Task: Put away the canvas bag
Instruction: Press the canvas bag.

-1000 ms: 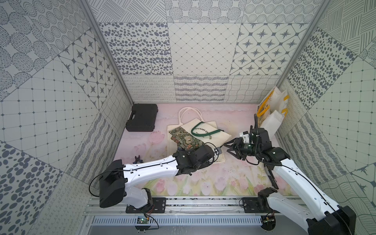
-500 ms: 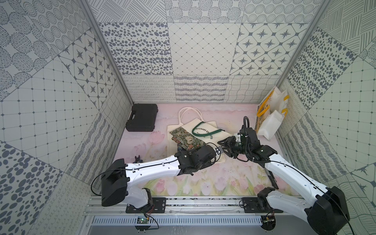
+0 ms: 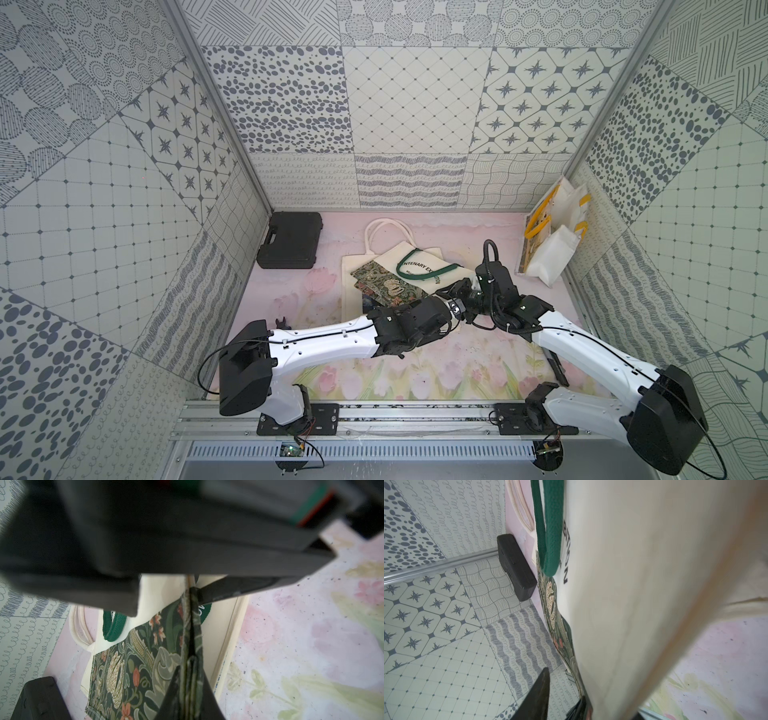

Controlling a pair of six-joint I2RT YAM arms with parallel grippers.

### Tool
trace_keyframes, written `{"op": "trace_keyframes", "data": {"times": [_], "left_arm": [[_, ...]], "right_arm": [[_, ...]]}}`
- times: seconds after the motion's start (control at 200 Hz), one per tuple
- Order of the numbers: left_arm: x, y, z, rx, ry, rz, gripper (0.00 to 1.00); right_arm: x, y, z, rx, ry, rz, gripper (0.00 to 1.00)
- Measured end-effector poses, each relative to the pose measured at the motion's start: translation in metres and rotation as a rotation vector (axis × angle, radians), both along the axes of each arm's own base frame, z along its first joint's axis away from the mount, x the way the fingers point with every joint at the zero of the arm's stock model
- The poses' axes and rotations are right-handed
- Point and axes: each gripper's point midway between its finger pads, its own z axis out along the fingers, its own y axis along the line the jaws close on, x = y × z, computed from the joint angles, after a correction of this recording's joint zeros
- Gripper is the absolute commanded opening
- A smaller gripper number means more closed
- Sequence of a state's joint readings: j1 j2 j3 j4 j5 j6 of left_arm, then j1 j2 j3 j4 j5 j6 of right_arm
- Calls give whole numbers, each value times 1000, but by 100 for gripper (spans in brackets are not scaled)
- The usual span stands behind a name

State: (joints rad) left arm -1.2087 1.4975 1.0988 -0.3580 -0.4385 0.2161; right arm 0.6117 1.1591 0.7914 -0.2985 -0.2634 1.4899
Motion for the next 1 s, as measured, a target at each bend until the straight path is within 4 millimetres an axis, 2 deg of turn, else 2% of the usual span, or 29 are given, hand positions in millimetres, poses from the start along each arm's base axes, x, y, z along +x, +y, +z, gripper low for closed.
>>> {"op": "trace_keyframes", "data": {"times": [0.485, 0.665, 0.765, 0.905, 1.0], "left_arm": [[1, -1, -1, -4, 28, 62, 16], [0, -13, 11, -101, 28, 61, 16], [0, -16, 15, -130, 29, 60, 16], [0, -18, 19, -157, 30, 59, 17], [0, -19, 19, -164, 33, 60, 20]], "right_arm": [[12, -11, -7, -19, 11, -195, 33], [0, 0, -21, -6, 17, -167, 33], [1, 1, -21, 7, 13, -171, 33], [4, 2, -17, 28, 0, -177, 21], [5, 3, -15, 36, -7, -178, 6]]}}
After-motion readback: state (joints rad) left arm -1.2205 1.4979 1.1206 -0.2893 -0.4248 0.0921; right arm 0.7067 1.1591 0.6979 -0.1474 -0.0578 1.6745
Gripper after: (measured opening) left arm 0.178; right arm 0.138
